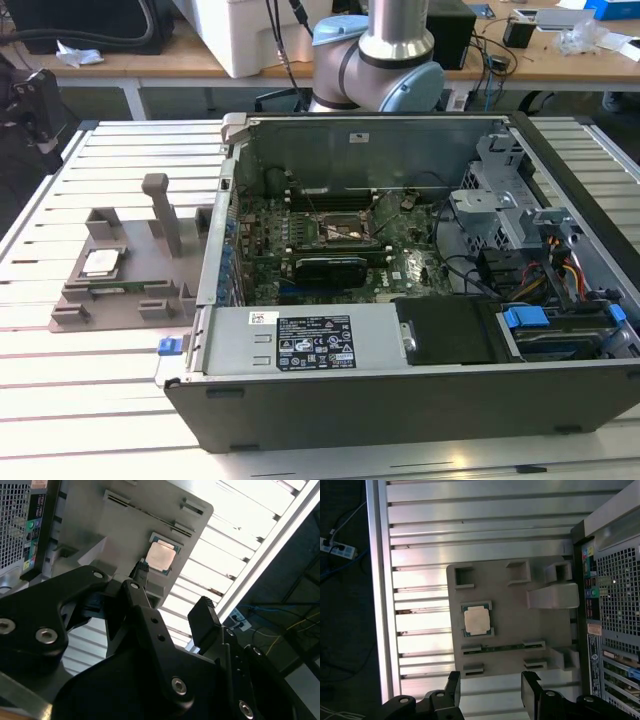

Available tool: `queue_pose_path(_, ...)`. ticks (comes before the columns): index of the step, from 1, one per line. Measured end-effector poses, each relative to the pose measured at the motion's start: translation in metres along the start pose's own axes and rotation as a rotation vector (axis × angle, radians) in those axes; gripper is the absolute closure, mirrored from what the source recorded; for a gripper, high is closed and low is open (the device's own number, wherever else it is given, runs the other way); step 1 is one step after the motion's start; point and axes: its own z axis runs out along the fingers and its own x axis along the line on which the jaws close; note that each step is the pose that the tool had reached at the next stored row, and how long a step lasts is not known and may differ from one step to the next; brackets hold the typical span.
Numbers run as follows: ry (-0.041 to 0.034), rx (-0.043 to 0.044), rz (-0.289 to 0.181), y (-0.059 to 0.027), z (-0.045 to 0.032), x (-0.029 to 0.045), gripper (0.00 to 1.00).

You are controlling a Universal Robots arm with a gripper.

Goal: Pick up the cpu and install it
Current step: 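Pick up the cpu and move it towards the insertion slot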

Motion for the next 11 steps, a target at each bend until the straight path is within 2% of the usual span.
queue_pose_path(11,0.0,0.0,0.0,0.0,0.0057,0.0001,0.4)
